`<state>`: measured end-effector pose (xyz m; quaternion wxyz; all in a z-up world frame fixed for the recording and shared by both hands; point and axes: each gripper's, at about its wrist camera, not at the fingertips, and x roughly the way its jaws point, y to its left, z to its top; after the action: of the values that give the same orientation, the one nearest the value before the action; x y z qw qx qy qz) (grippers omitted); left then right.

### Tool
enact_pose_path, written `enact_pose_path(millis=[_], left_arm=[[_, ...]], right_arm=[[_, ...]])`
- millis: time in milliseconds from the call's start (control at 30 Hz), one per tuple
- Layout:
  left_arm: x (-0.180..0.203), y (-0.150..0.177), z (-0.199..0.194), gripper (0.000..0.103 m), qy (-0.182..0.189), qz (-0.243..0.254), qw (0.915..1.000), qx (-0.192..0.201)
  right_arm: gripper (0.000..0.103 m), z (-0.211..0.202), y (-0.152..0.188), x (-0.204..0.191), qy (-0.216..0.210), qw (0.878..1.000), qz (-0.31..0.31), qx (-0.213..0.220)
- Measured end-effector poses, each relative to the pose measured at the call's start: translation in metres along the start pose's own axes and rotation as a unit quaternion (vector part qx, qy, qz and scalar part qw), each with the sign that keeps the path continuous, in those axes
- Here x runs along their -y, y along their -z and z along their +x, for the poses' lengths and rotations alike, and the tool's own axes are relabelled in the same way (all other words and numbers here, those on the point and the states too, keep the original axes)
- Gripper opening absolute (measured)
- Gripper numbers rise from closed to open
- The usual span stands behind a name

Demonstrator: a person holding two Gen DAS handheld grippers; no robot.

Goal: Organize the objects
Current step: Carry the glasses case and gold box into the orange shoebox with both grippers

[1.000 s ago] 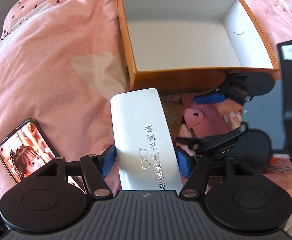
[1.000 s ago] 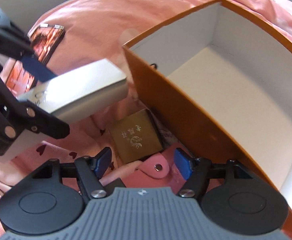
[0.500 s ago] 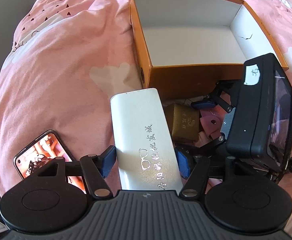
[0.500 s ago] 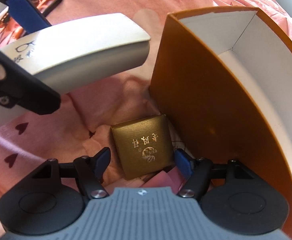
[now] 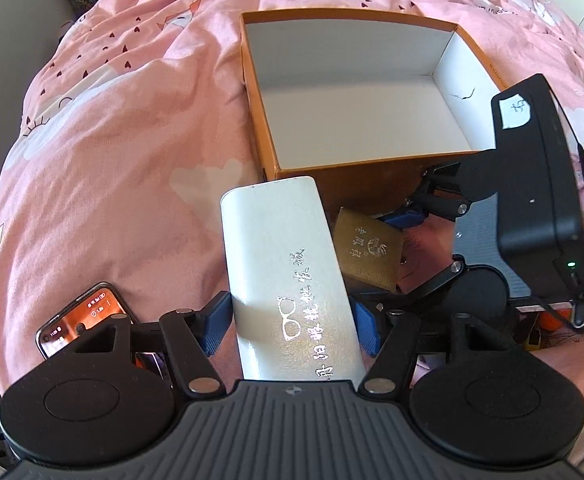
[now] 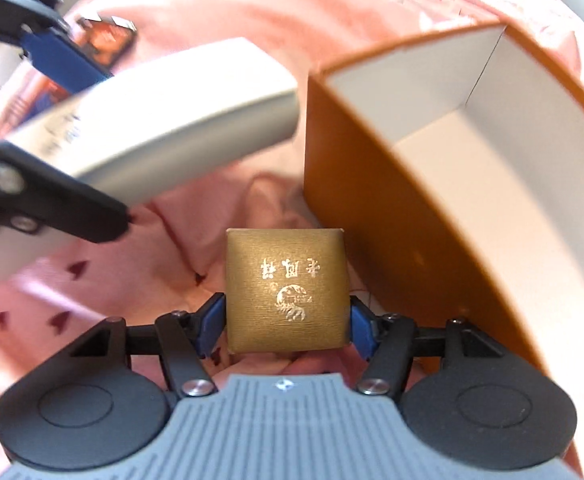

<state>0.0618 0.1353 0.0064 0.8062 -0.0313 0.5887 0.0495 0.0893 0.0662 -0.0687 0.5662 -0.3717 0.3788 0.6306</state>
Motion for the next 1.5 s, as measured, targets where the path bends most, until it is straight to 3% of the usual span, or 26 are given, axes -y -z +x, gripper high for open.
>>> enact_pose_path(millis=[333, 567, 833, 1000, 1167, 1333, 1500], left_arm=[[0.021, -0.036, -0.032, 0.073, 0.019, 0.023, 0.9986, 0.043], [0.038, -0.073, -0.038, 0.073, 0.015, 0.056, 0.9956, 0.074], [0.046, -0.126, -0.019, 0.072, 0.037, 0.054, 0.9939, 0.088], [0.04, -0.153, 0.023, 0.072, 0.04, 0.032, 0.9966, 0.064], [0.039, -0.165, 0.069, 0.072, 0.014, 0.026, 0.9986, 0.043], [0.046, -0.166, 0.113, 0.073, -0.005, 0.043, 0.9989, -0.018], [0.064, -0.161, 0.131, 0.073, -0.084, 0.09, 0.9918, -0.031]], right_arm=[[0.065, -0.093, 0.009, 0.0, 0.016, 0.998, -0.033, 0.052], [0.065, -0.141, 0.014, 0.014, 0.071, 0.993, -0.032, 0.087], [0.065, -0.142, 0.003, 0.072, 0.127, 0.987, 0.01, 0.096], [0.065, -0.127, -0.002, 0.112, 0.137, 0.985, 0.058, 0.086], [0.065, -0.1, 0.001, 0.141, 0.121, 0.985, 0.1, 0.068], [0.065, -0.071, 0.006, 0.158, 0.095, 0.986, 0.128, 0.043], [0.065, -0.051, 0.008, 0.169, 0.075, 0.987, 0.141, 0.03]])
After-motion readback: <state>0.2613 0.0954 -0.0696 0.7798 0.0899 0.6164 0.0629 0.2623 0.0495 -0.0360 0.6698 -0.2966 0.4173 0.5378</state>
